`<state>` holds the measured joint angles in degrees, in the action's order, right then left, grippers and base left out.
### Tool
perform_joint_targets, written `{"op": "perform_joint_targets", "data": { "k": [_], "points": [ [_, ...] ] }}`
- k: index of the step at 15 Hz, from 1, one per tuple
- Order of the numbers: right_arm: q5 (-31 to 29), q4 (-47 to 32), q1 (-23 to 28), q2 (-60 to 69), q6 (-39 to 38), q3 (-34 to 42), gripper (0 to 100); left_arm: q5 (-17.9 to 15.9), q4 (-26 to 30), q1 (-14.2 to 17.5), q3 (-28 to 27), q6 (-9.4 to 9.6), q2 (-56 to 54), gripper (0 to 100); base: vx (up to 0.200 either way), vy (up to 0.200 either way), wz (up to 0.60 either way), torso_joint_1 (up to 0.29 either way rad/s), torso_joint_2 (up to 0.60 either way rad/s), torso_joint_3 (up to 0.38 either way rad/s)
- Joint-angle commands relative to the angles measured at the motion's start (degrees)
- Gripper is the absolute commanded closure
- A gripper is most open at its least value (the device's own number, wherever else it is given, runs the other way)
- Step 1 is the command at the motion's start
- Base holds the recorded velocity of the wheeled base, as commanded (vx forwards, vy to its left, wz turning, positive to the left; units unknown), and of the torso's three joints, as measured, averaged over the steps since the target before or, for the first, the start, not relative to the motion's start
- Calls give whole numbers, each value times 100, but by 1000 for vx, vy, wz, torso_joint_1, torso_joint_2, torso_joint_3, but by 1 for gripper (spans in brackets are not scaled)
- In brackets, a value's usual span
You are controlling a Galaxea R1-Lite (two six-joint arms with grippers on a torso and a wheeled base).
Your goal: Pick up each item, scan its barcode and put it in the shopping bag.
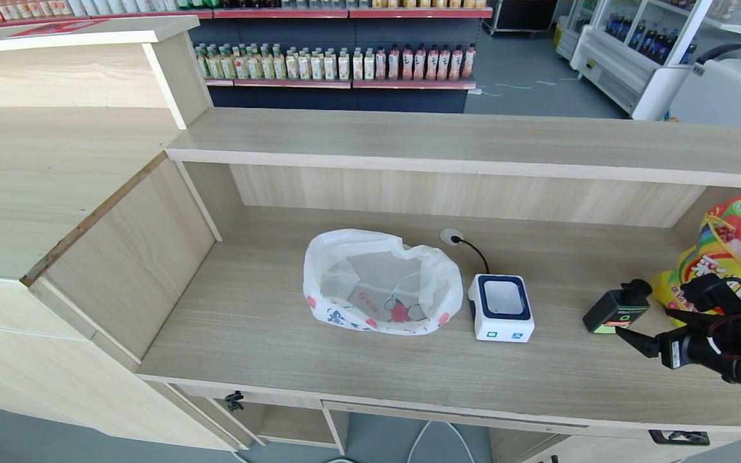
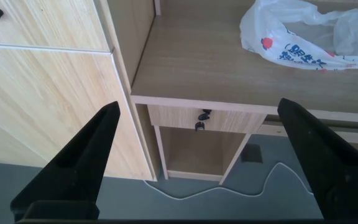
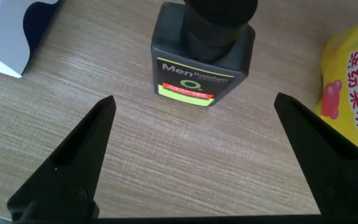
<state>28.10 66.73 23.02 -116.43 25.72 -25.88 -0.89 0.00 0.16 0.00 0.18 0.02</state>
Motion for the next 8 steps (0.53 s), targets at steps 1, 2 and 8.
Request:
{"op": "perform_joint_targets", "data": {
  "k": [1,2,8],
  "points": [
    [3,94,-139,-301,-6,-119,0,1,0,2,0,-1,-2,0,0,0,0,0,0,0],
    [47,244,-219,-459,-6,-216,0,1,0,2,0,-1,-2,0,0,0,0,0,0,0],
    [380,490,-430,-987,3,-690,0,1,0,2,0,-1,-2,0,0,0,0,0,0,0]
  ]
}}
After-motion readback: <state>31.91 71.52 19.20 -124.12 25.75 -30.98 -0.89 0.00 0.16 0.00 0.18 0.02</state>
